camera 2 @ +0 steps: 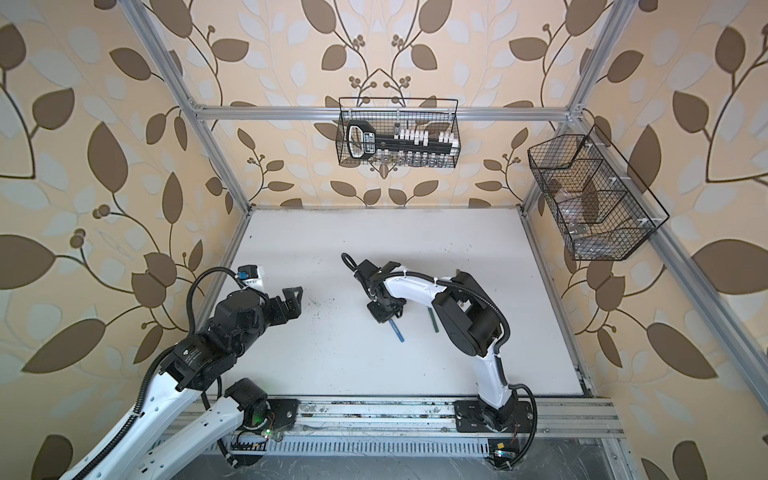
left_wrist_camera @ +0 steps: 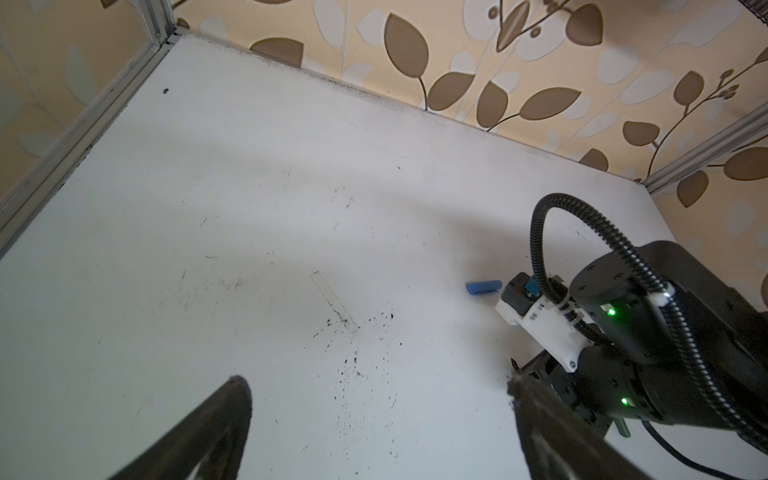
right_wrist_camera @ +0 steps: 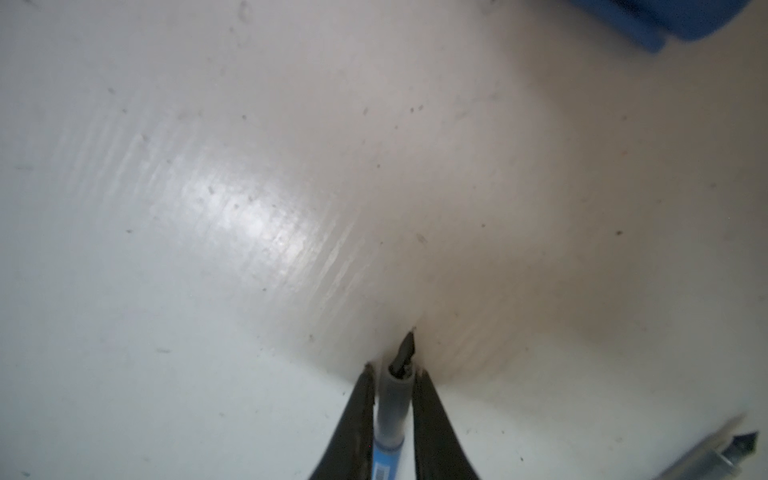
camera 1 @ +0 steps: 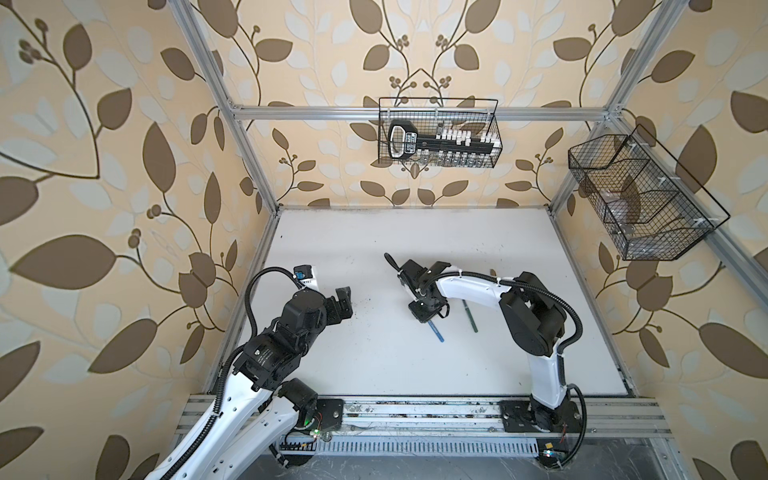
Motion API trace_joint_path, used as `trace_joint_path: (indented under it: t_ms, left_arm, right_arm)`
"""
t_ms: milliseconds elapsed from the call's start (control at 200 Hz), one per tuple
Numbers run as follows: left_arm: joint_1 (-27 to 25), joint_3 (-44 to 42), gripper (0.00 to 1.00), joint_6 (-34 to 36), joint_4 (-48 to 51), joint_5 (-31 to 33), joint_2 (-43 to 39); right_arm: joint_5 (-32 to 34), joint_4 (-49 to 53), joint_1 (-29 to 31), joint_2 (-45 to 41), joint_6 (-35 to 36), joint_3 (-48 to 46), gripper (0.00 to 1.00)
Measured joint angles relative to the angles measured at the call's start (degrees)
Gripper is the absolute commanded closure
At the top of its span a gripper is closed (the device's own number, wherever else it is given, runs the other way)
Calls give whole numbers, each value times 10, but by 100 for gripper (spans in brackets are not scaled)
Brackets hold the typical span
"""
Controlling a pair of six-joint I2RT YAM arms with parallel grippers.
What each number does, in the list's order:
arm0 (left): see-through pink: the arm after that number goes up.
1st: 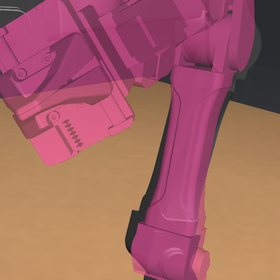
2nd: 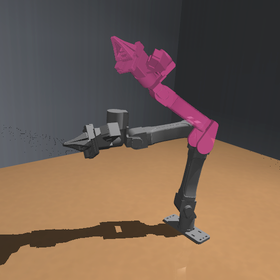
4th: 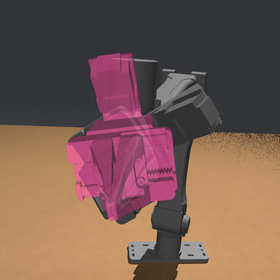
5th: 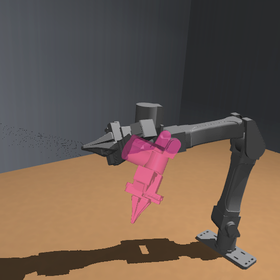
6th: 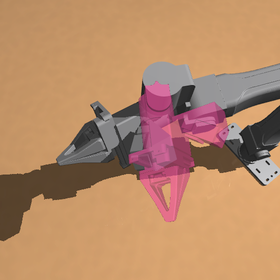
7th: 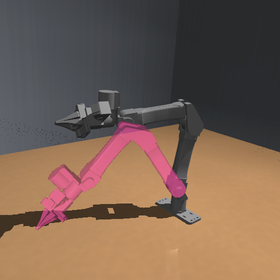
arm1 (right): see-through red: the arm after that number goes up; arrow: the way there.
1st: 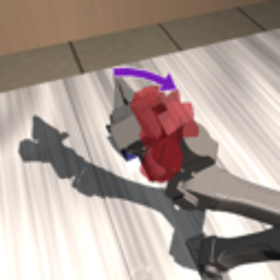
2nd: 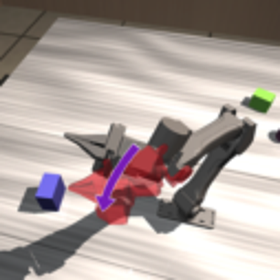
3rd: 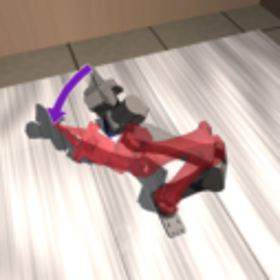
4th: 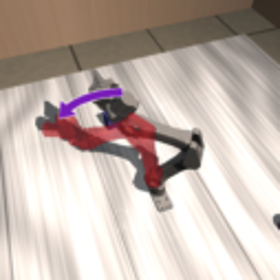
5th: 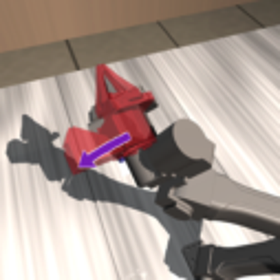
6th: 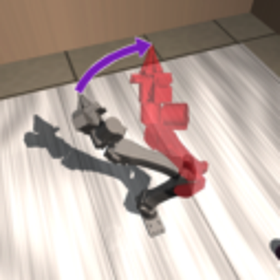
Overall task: Insert the pens into the pen caps
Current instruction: 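Close the right gripper on the blue pen and lift it, then bring the blue pen to the left gripper while the left gripper grasps its barrel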
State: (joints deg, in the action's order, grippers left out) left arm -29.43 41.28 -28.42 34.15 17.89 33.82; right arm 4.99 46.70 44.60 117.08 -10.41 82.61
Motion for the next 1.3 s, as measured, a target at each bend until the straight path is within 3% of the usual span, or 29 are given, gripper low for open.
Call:
trace_joint_path:
  t_ms: [530,775,1050,1304]
  left_arm:
    - [0,-36,1,0,-41,-73,19]
    - [0,-62,1,1,-83,-137,46]
    - [-4,-130,1,-10,-225,-250,133]
    - [-90,-146,1,-24,-358,-269,231]
  right_arm:
    - [-40,-29,-28,-13,0,-18,91]
    - [-124,-71,-84,-55,0,-71,94]
    - [-258,-162,-159,-123,-30,-143,97]
    - [-355,-266,-180,-155,-90,-207,97]
